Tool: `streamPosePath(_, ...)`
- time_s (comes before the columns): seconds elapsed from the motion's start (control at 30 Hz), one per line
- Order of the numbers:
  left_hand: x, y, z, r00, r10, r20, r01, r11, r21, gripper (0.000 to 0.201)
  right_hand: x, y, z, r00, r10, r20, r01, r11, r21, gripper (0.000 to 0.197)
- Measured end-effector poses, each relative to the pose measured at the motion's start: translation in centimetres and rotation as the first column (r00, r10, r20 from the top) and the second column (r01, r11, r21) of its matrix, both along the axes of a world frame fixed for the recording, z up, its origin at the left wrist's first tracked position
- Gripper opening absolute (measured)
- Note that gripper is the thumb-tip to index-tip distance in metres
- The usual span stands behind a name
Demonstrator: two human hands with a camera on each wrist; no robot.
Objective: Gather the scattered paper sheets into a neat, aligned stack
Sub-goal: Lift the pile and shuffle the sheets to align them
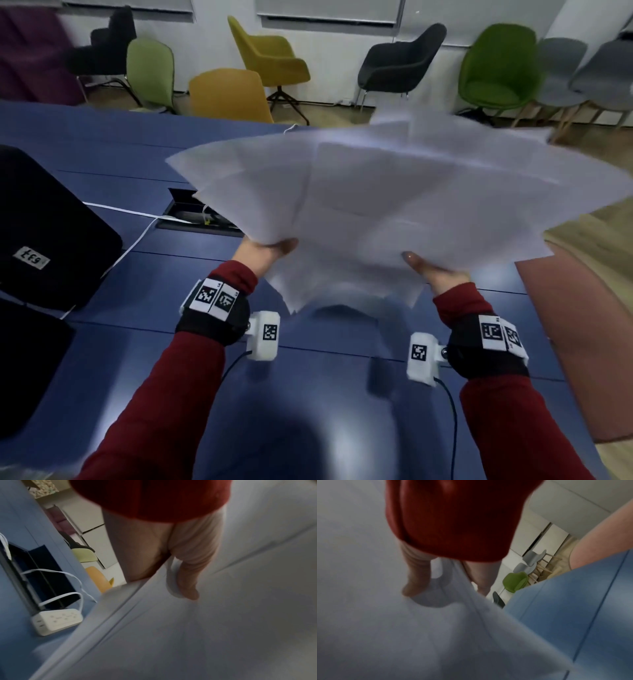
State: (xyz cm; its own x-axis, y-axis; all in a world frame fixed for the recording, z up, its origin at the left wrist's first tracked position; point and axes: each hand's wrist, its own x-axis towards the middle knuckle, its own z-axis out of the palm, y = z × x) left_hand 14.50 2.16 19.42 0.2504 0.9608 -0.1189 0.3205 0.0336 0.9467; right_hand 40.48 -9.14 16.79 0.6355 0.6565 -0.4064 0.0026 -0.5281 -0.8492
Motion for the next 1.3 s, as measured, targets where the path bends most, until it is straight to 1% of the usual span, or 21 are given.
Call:
streamPosePath(0.03, -0.1, 0.3, 0.2, 0.998, 0.026, 0.051, -0.027, 1.0, 0.003, 0.039, 0.4, -0.2, 0.2, 1.0, 0.016, 0.013, -0.017, 1.0, 0.013, 0.071)
streamPosePath(0.07, -0.3, 0.5, 0.2, 0.997, 0.025, 0.075, -0.025, 1.0, -0.008, 0.038, 0.7, -0.4, 0.6, 1.0, 0.021, -0.021, -0.02, 0.999, 0.045, 0.061)
streamPosePath(0.13, -0.2, 0.2, 0.2, 0.995, -0.012, 0.097, 0.014, 1.0, -0.013, 0.035, 0.5, -0.7, 0.4, 0.993, 0.103, -0.05, -0.099, 0.993, 0.069, 0.042)
streamPosePath(0.17, 0.2, 0.1, 0.1, 0.994, -0.053, 0.099, 0.055, 0.998, -0.022, 0.036, 0.2, -0.7, 0.2, 0.988, 0.148, -0.045, -0.146, 0.988, 0.051, 0.043)
streamPosePath(0.23, 1.2, -0.6, -0.3, 0.995, -0.085, 0.057, 0.088, 0.994, -0.058, 0.04, -0.6, -0.6, -0.8, 0.983, 0.179, -0.033, -0.177, 0.984, 0.033, 0.061)
streamPosePath(0.27, 1.6, -1.0, -0.3, 0.998, -0.054, 0.015, 0.055, 0.996, -0.067, 0.041, -0.8, -0.5, -1.3, 0.988, 0.153, -0.008, -0.153, 0.987, 0.054, 0.068)
streamPosePath(0.3, 2.0, -1.1, -0.5, 1.0, -0.018, -0.019, 0.017, 0.997, -0.08, 0.043, -0.8, -0.5, -1.5, 0.996, 0.091, 0.009, -0.092, 0.992, 0.087, 0.066)
streamPosePath(0.37, 2.2, -0.9, -1.1, 0.999, 0.031, 0.007, -0.031, 0.997, -0.075, 0.044, -0.6, -0.7, -1.4, 0.999, -0.04, -0.004, 0.04, 0.98, 0.195, 0.054)
streamPosePath(0.4, 2.1, -0.8, -1.4, 0.999, 0.034, 0.031, -0.032, 0.997, -0.071, 0.044, -0.7, -0.9, -0.9, 0.998, -0.063, -0.01, 0.064, 0.974, 0.216, 0.055)
streamPosePath(0.47, 1.6, -0.5, -1.6, 0.998, 0.024, 0.06, -0.019, 0.996, -0.091, 0.043, -0.7, -1.3, -0.2, 0.999, -0.036, -0.013, 0.038, 0.974, 0.223, 0.054)
streamPosePath(0.53, 1.4, -0.3, -1.6, 0.993, -0.004, 0.117, 0.017, 0.993, -0.113, 0.044, -0.9, -1.5, 0.5, 1.0, -0.008, -0.02, 0.012, 0.975, 0.222, 0.035)
streamPosePath(0.57, 1.6, -0.2, -1.5, 0.99, -0.018, 0.139, 0.034, 0.993, -0.114, 0.047, -1.1, -1.3, 1.0, 0.999, -0.002, -0.032, 0.01, 0.972, 0.234, 0.032)
streamPosePath(0.6, 2.0, -0.3, -1.1, 0.989, -0.027, 0.143, 0.044, 0.993, -0.114, 0.051, -1.2, -0.9, 1.1, 0.999, -0.016, -0.028, 0.023, 0.962, 0.271, 0.039)
streamPosePath(0.67, 2.9, -0.3, -0.5, 0.99, -0.036, 0.133, 0.047, 0.996, -0.082, 0.06, -1.6, -0.2, 1.5, 0.989, -0.143, -0.031, 0.144, 0.917, 0.371, 0.06)
streamPosePath(0.73, 4.0, -0.2, 0.3, 0.983, -0.027, 0.179, 0.04, 0.997, -0.07, 0.05, -1.6, 0.3, 2.2, 0.962, -0.27, -0.049, 0.258, 0.833, 0.49, 0.064)
streamPosePath(0.77, 4.2, 0.0, 0.6, 0.981, -0.023, 0.194, 0.036, 0.998, -0.061, 0.045, -1.3, 0.2, 2.4, 0.959, -0.28, -0.051, 0.267, 0.823, 0.5, 0.065)
streamPosePath(0.87, 3.4, 0.6, 0.8, 0.977, -0.034, 0.21, 0.041, 0.999, -0.029, 0.038, -0.6, -0.9, 2.7, 0.972, -0.224, -0.07, 0.234, 0.903, 0.362, 0.076)
streamPosePath(0.97, 2.3, 0.7, 0.5, 0.973, -0.038, 0.227, 0.031, 0.999, 0.034, 0.042, -0.8, -2.0, 1.7, 0.993, -0.112, -0.034, 0.117, 0.97, 0.213, 0.068)
streamPosePath(1.07, 2.7, 0.3, 0.2, 0.969, 0.013, 0.249, -0.024, 0.999, 0.041, 0.045, -1.5, -1.6, 0.5, 0.996, -0.082, 0.024, 0.071, 0.951, 0.3, 0.054)
streamPosePath(1.17, 2.6, 0.5, 0.6, 0.962, 0.007, 0.272, -0.025, 0.998, 0.063, 0.047, -1.4, -1.3, 0.2, 0.993, -0.115, -0.022, 0.114, 0.914, 0.39, 0.055)
streamPosePath(1.3, 1.8, 0.8, 0.1, 0.976, -0.098, 0.195, 0.089, 0.995, 0.052, 0.046, -1.5, -1.2, 0.5, 0.999, -0.042, -0.029, 0.05, 0.902, 0.429, 0.054)
